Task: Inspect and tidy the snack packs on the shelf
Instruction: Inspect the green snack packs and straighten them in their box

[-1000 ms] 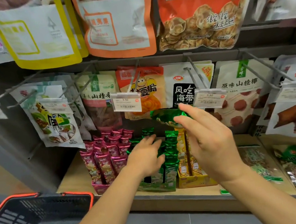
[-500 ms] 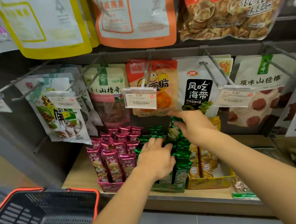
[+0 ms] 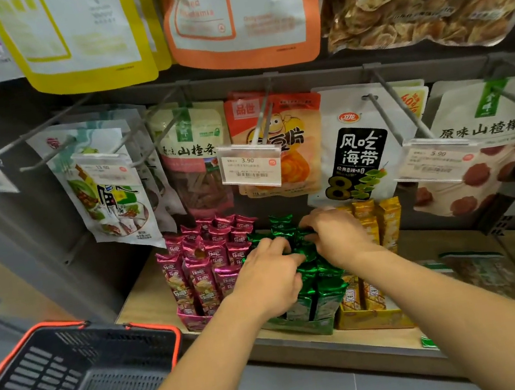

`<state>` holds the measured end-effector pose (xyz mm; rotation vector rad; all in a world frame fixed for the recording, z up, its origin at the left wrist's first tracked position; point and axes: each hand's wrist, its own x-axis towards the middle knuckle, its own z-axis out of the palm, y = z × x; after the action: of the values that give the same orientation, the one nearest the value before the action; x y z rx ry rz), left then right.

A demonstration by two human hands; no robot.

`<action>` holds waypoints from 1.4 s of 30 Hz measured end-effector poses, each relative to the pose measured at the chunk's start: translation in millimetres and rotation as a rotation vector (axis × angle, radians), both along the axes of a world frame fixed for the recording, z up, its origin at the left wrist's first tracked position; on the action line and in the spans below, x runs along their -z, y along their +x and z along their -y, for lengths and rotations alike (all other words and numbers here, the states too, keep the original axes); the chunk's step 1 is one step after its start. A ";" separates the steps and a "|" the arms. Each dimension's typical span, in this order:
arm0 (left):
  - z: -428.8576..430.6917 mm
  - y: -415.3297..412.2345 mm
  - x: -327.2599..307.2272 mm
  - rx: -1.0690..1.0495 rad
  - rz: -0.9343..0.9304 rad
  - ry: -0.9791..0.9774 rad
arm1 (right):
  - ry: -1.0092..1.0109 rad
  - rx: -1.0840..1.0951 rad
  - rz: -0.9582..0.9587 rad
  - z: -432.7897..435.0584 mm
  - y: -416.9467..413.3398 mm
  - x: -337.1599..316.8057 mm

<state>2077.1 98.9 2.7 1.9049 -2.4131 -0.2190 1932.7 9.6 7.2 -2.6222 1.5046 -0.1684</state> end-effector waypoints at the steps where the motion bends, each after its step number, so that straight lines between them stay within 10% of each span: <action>1: -0.7 0.6 -0.7 0.005 0.013 0.011 | 0.007 -0.007 -0.031 -0.4 1.5 4.6; 8: -1.6 3.8 -2.5 -0.023 -0.089 0.113 | 0.139 -0.064 -0.060 -3.7 1.0 4.5; 14: -3.2 21.7 -26.1 -0.237 -0.422 -0.192 | -0.066 -0.019 0.334 -37.2 -17.6 3.6; 23: -19.0 43.6 -22.2 -0.202 -0.037 0.104 | -0.252 -0.211 0.084 -80.7 -14.8 14.6; 42: -47.7 50.3 -79.6 -0.084 -0.119 -0.258 | -0.204 -0.025 -0.013 -95.7 -9.2 17.5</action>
<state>2127.4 146.7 82.3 1.8176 -2.1606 -0.0144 1923.5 105.3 -10.4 -2.8020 1.5338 -0.3194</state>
